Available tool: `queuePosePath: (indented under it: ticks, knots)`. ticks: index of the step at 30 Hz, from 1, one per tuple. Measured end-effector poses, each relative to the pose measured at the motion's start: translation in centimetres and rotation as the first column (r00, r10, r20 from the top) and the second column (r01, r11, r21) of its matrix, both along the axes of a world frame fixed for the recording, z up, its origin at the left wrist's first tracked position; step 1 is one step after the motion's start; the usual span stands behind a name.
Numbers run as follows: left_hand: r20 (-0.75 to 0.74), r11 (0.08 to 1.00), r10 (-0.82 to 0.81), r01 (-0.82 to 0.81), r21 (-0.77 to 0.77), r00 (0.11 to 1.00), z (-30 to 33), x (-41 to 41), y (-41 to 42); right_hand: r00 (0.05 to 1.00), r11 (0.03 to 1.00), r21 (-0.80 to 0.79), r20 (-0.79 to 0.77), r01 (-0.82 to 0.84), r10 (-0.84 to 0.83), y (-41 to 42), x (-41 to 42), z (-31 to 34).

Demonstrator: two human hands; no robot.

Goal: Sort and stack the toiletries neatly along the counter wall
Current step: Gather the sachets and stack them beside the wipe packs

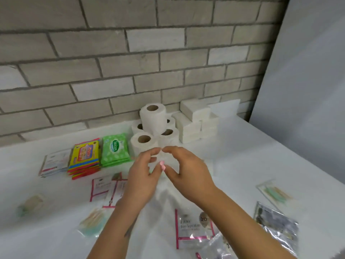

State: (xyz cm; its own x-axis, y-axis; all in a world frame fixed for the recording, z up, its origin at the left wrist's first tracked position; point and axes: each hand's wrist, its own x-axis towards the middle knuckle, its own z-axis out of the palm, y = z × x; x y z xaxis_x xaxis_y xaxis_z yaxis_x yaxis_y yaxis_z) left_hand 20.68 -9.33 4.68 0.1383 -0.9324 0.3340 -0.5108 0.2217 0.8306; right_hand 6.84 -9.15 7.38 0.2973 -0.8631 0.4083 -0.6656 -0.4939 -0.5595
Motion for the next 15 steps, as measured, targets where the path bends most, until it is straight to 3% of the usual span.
queuePosePath:
  ticks: [6,15]
  knots:
    - [0.002,0.988,-0.127,0.127,0.088,0.992,-1.4,-9.5,1.7,0.988,0.986,0.085,-0.068,0.144,-0.138,2.5,-9.8,-2.1]
    - [0.140,0.927,-0.312,0.269,0.261,0.940,-5.2,-19.8,4.4,0.938,0.908,0.265,-0.208,0.326,-0.276,5.9,-20.6,-5.6]
